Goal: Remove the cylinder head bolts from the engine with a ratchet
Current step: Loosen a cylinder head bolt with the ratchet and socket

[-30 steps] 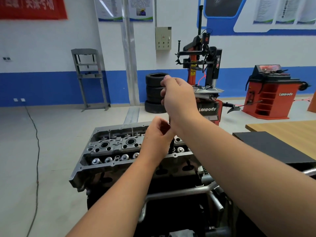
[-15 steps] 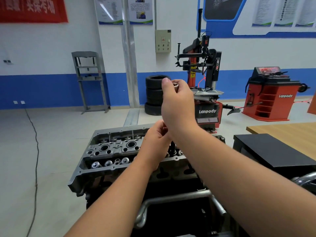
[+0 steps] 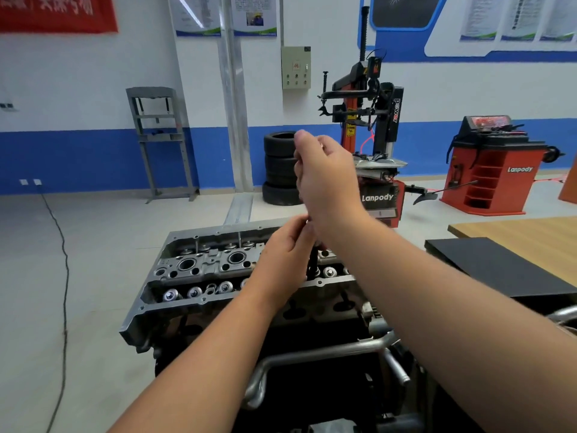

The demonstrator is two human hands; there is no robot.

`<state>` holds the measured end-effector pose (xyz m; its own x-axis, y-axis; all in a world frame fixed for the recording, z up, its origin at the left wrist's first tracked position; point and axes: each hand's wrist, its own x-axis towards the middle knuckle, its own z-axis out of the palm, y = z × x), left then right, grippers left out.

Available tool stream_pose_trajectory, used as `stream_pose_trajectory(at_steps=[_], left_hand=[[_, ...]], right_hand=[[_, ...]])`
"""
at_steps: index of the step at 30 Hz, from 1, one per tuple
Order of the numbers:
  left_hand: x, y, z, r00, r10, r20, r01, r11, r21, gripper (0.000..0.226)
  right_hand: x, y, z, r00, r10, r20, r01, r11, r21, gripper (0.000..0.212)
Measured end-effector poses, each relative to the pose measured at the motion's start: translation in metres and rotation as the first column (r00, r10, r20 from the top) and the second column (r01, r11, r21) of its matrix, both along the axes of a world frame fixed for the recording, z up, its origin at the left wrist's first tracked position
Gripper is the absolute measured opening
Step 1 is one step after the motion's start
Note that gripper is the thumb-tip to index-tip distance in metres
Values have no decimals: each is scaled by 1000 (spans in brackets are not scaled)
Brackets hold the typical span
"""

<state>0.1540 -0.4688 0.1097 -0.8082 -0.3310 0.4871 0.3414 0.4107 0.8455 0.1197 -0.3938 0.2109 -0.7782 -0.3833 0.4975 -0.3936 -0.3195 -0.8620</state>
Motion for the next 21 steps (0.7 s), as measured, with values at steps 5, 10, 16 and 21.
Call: stream_pose_trajectory(at_steps=[5,10,16,21], left_hand=[[-4,-1,-3,999,37,-35,-34,996,84,15],[-3,-3,-3,999,-38,-6,39,990,135,23],[2,1,1,1000,18,-17,-17,999,33,23],[-4,-2,-5,998,60,-36,-56,993,102,14]], right_hand=[[-9,2,10,991,25,-131,0,982,187,35],[-24,22,22,879,421,223,-447,891,79,40],[9,-8,-9,988,-154,-8,153,985,-79,33],[-20,11,16,921,349,171,-373,917,138,44]])
